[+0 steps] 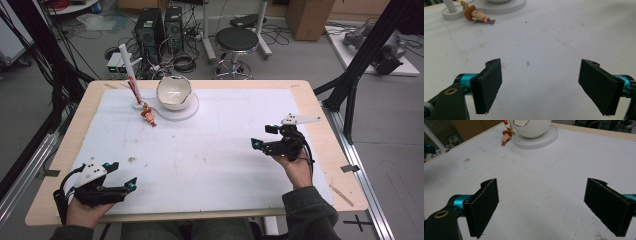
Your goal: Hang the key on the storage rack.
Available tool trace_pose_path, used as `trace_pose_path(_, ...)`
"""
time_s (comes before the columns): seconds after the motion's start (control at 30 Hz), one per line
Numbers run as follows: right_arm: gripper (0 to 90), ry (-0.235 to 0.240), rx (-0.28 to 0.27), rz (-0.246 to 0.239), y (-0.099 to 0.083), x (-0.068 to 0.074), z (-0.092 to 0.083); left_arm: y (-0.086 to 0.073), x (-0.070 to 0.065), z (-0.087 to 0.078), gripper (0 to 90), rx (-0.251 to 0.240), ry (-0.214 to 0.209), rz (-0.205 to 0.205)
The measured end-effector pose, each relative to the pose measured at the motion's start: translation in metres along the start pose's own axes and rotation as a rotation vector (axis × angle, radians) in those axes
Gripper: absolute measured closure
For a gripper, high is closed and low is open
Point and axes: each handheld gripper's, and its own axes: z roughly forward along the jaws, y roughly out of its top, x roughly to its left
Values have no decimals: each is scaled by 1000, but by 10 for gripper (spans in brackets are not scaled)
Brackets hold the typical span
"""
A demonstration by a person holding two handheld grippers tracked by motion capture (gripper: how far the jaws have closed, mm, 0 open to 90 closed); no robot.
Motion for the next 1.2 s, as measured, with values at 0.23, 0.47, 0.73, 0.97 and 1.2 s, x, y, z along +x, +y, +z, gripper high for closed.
trace_pose_path(0.23,117,-15,-5,-1,-13,0,-7,1,-1,1,192,1,1,-1)
trace_pose_path(0.47,114,-21,-11,1,-25,1,-13,1,-1,1,186,1,2,-2)
trace_pose_path(0.73,112,-45,0,-17,-38,3,-22,0,-1,1,186,4,-2,-2)
trace_pose_path(0.97,112,-60,-12,-1,-51,1,-29,0,-1,2,186,8,-3,-5)
trace_pose_path(1.2,112,-73,-5,0,-60,0,-35,-1,-1,2,186,10,-4,-8)
